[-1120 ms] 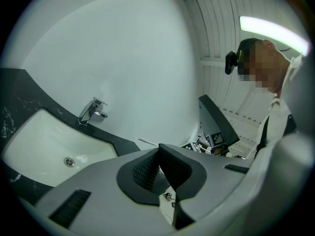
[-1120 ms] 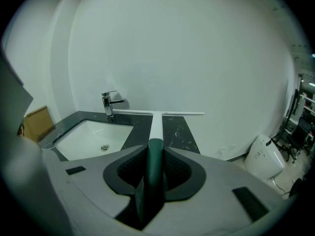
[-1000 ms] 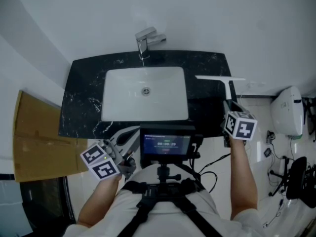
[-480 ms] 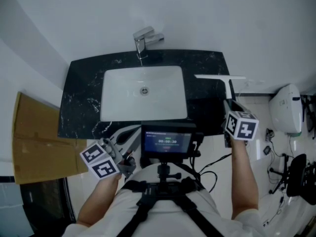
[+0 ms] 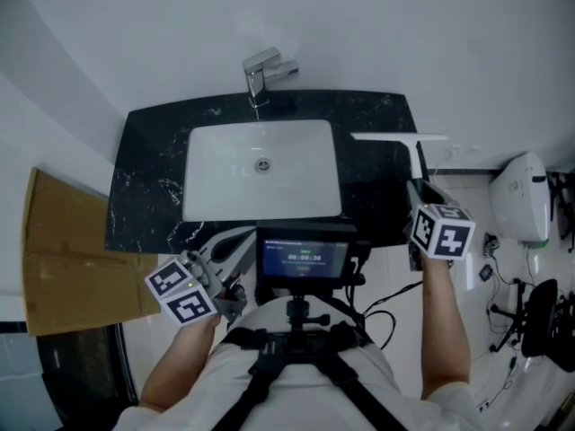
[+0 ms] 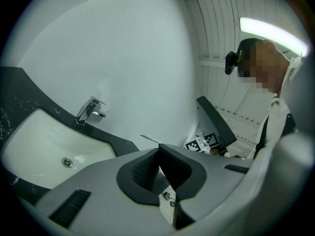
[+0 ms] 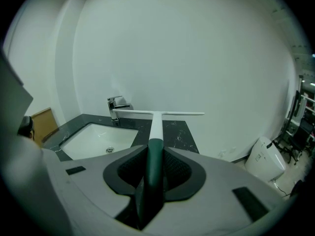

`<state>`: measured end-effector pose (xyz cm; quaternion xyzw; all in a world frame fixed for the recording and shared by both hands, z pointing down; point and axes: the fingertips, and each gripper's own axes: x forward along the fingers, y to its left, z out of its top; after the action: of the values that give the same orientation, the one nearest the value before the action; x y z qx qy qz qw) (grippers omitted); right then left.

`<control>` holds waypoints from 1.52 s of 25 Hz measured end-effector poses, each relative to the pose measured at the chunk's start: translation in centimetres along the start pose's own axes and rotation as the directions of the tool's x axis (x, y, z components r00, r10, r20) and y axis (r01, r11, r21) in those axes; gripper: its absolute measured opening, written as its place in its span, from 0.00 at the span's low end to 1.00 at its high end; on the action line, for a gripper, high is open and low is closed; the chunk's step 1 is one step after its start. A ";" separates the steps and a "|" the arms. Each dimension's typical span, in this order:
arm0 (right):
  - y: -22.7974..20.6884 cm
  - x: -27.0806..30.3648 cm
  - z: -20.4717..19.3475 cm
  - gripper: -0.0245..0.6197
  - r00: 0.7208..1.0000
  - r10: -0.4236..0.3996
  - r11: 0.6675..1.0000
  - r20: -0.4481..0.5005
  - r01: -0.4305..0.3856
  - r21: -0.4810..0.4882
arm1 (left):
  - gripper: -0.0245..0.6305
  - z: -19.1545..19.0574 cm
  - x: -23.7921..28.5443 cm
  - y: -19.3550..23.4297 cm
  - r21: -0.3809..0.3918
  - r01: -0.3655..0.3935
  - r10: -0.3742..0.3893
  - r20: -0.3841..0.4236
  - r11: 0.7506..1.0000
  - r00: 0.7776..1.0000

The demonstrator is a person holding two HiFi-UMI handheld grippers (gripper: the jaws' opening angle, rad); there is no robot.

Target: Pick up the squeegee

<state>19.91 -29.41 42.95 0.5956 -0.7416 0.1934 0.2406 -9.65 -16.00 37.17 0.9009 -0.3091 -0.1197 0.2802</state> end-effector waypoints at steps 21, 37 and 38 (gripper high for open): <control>1.1 -2.0 0.3 0.17 1.000 0.022 1.000 0.019 -0.022 0.010 | 0.03 0.1 -0.1 0.3 -0.002 -0.001 0.001 -0.002 1.000 1.000; 2.5 -4.6 0.1 0.17 0.998 0.045 0.999 0.041 -0.046 0.021 | 0.03 0.1 -0.2 0.3 -0.009 0.000 0.000 -0.008 1.000 1.000; 2.6 -4.8 -0.1 0.17 0.998 0.046 0.999 0.039 -0.046 0.021 | 0.03 0.1 -0.2 0.4 -0.010 0.000 0.000 -0.008 1.000 1.000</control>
<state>18.26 -25.01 40.16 0.5846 -0.7574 0.1956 0.2152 -9.99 -16.16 37.35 0.8999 -0.3073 -0.1177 0.2861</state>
